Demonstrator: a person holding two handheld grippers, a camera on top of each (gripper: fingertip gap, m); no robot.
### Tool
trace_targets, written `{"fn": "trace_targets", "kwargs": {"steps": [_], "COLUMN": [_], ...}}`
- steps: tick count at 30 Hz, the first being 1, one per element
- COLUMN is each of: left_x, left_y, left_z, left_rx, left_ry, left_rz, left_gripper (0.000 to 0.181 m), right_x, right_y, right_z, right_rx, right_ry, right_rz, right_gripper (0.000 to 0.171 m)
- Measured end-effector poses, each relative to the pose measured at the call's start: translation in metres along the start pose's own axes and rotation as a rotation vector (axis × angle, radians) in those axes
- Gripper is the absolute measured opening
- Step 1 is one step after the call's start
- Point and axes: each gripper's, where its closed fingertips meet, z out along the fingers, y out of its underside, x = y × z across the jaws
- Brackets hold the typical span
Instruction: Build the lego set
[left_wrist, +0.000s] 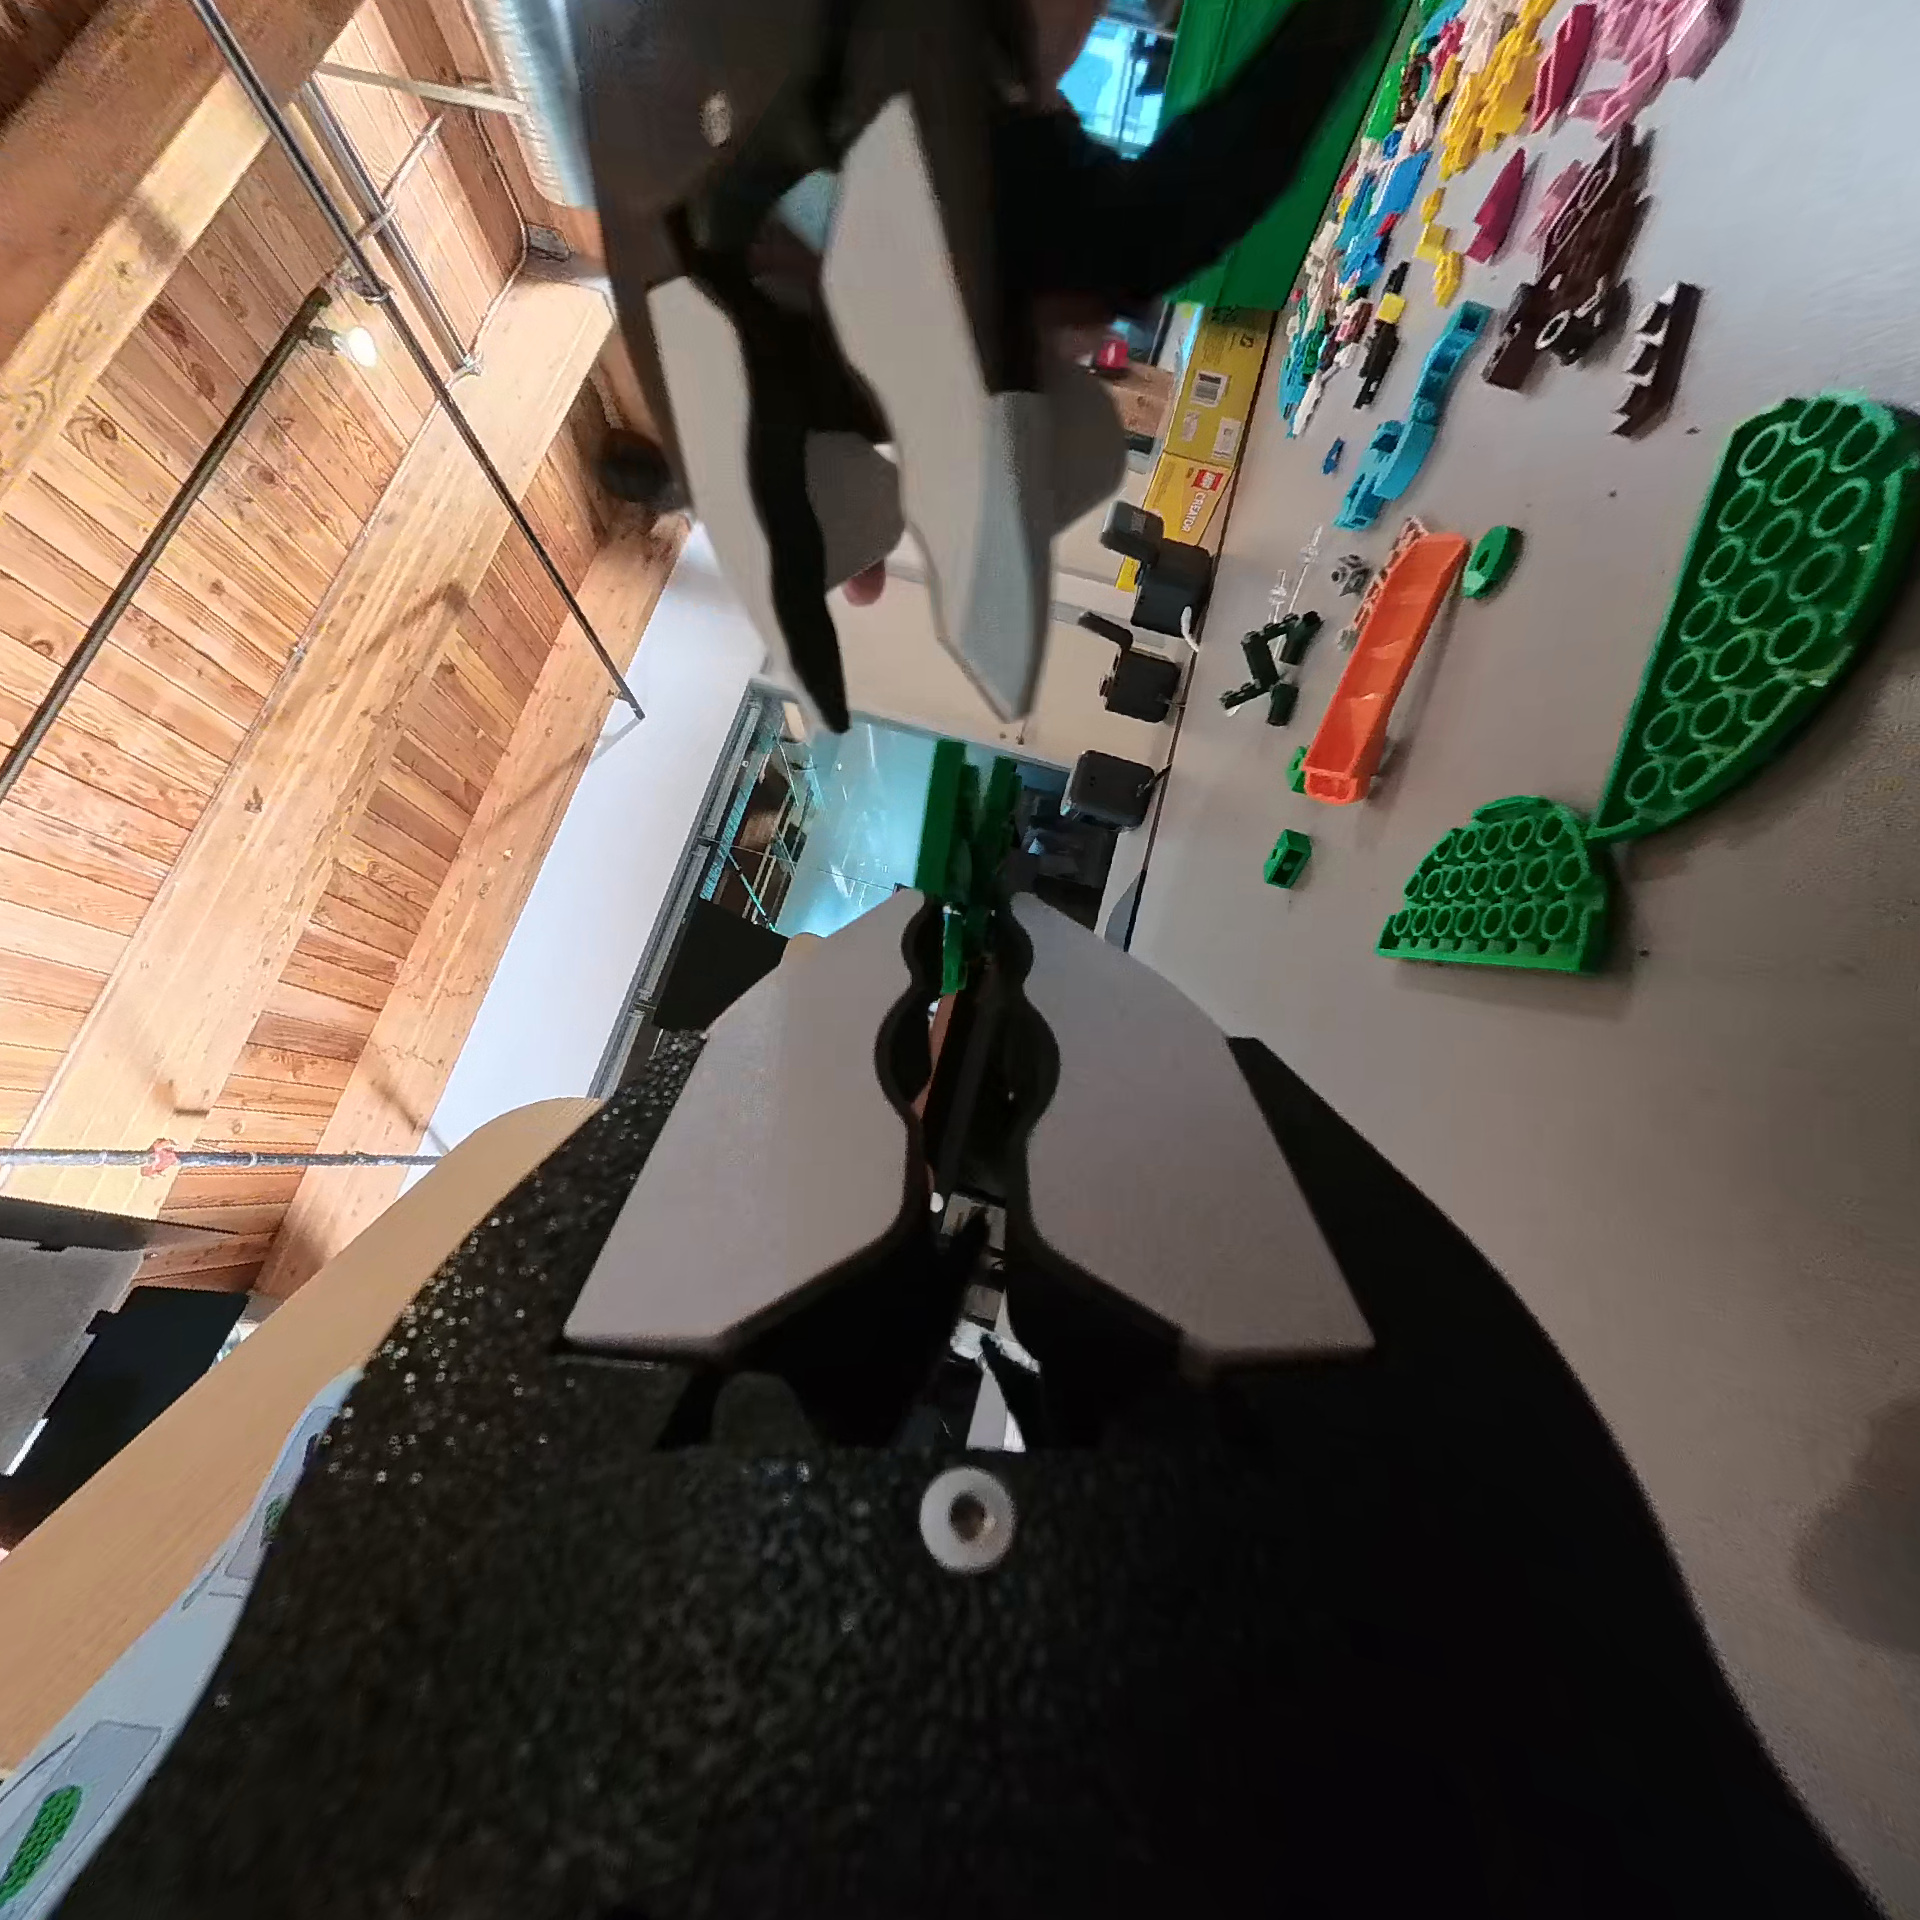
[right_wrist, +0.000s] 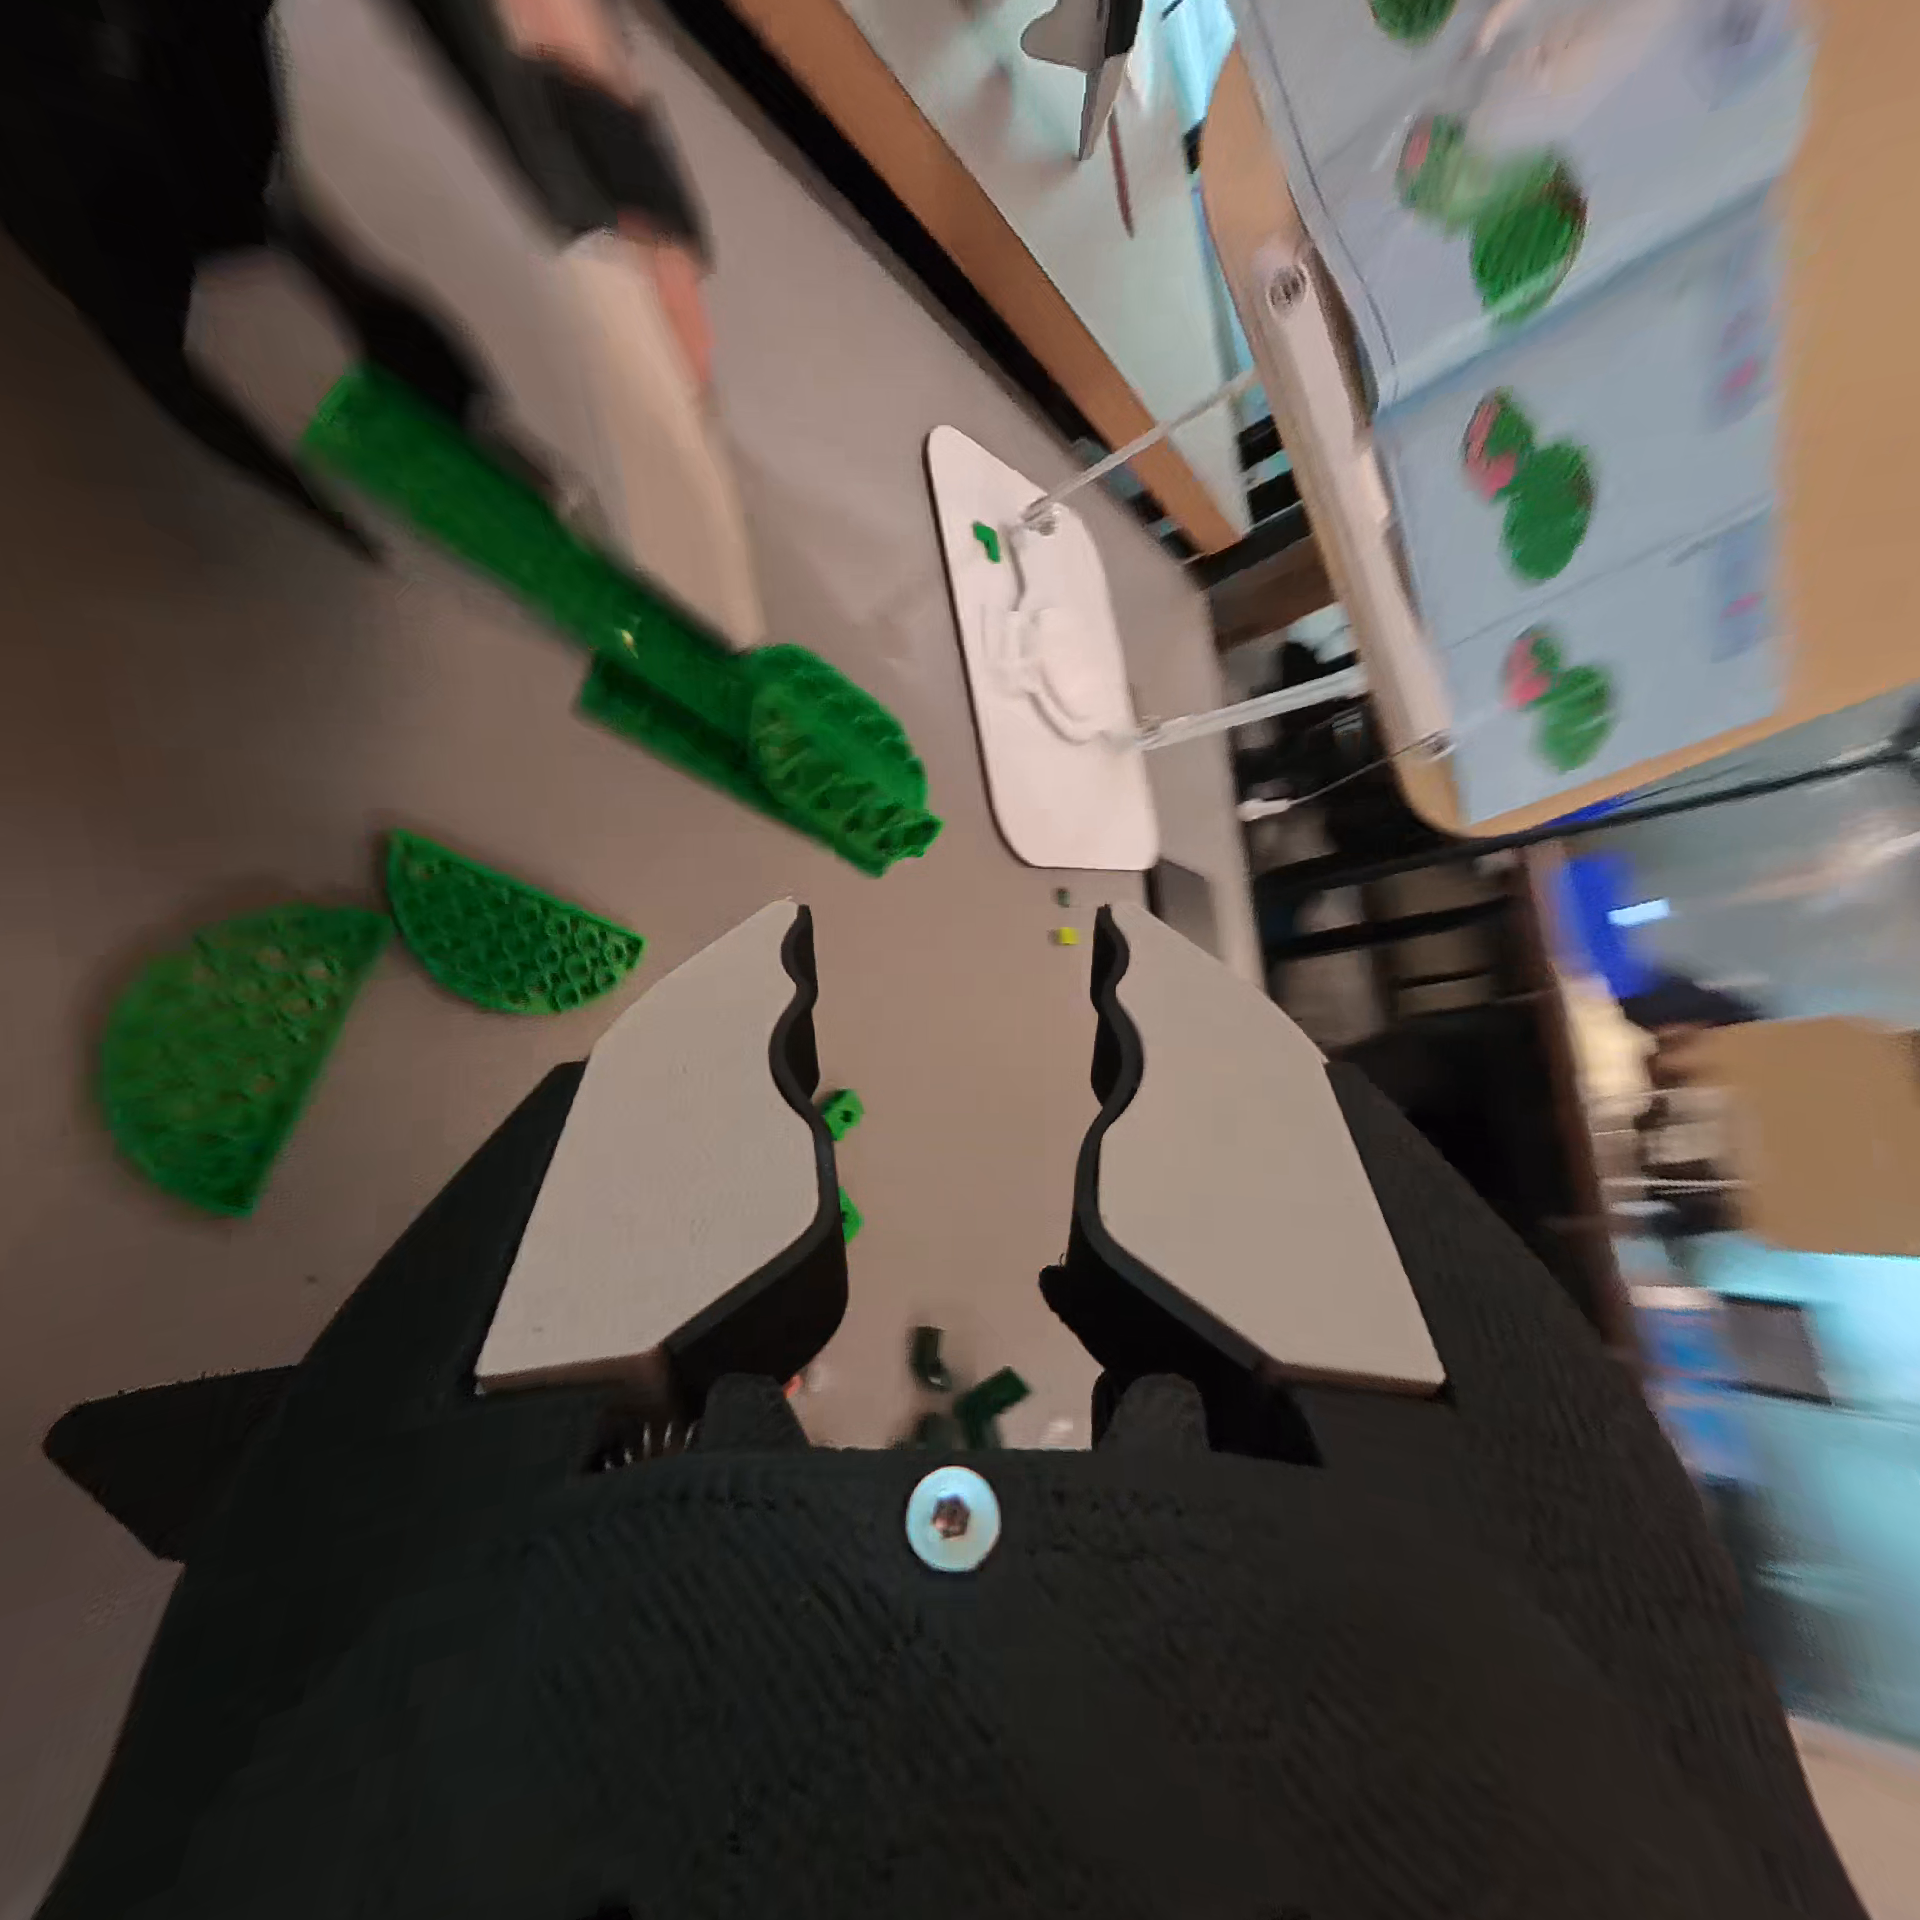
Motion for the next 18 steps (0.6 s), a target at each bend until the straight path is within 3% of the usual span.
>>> {"fn": "trace_targets", "kwargs": {"steps": [6, 9, 18], "left_x": [0.001, 0.002, 0.008], "left_y": [0.0, -0.001, -0.008], "left_z": [0.0, 0.0, -0.001], "left_rx": [0.004, 0.01, 0.048], "left_ry": [0.011, 0.019, 0.053], "left_rz": [-0.026, -0.035, -0.04], "left_gripper": [0.009, 0.009, 0.009], "right_x": [-0.021, -0.019, -0.03], "right_y": [-0.009, -0.018, -0.016], "right_z": [0.009, 0.012, 0.025], "right_rx": [0.039, 0.06, 0.056], "right_ry": [0.264, 0.362, 0.325], "right_rz": [-0.338, -0.466, -0.489], "right_gripper": [0.046, 0.035, 0.025]}}
